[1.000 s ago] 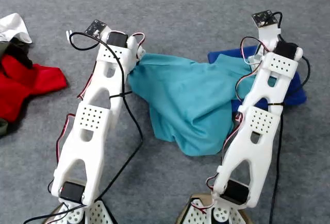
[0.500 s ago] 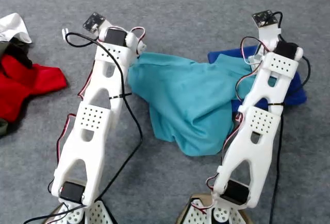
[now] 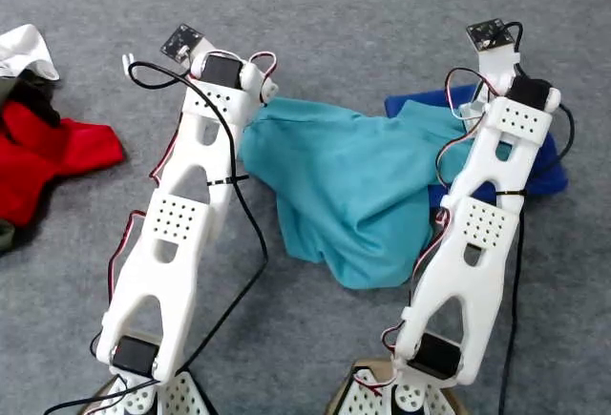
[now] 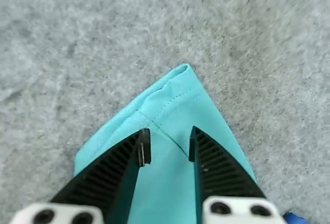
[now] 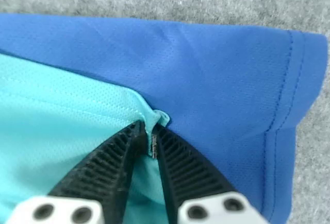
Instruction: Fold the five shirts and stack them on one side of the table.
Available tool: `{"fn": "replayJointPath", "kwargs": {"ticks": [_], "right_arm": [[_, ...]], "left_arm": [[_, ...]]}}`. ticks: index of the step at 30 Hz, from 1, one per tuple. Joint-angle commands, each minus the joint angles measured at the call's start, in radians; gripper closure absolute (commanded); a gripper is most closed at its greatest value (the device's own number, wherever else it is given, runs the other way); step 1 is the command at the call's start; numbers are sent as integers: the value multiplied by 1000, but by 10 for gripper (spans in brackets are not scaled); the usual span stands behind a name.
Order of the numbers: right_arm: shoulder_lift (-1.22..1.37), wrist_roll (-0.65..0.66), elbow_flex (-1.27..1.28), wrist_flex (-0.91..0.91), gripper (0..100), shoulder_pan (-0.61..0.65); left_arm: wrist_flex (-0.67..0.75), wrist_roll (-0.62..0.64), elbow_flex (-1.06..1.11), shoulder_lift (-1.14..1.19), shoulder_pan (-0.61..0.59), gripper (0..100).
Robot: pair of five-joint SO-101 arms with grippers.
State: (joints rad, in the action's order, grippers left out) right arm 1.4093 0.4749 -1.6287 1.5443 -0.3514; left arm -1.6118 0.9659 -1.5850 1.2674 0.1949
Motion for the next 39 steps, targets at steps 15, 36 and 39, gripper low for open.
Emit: {"fn": "replayJointPath", "kwargs": {"ticks": [15,36,39], "right_arm": [[-7,14,-33,-6,996,18],[-7,14,-33,-6,996,18],[-7,14,-33,-6,996,18]], "left_arm": [[12,57,51,4,-44,854],[61,35,40,77,-37,901],[61,35,32,77,-37,901]]}}
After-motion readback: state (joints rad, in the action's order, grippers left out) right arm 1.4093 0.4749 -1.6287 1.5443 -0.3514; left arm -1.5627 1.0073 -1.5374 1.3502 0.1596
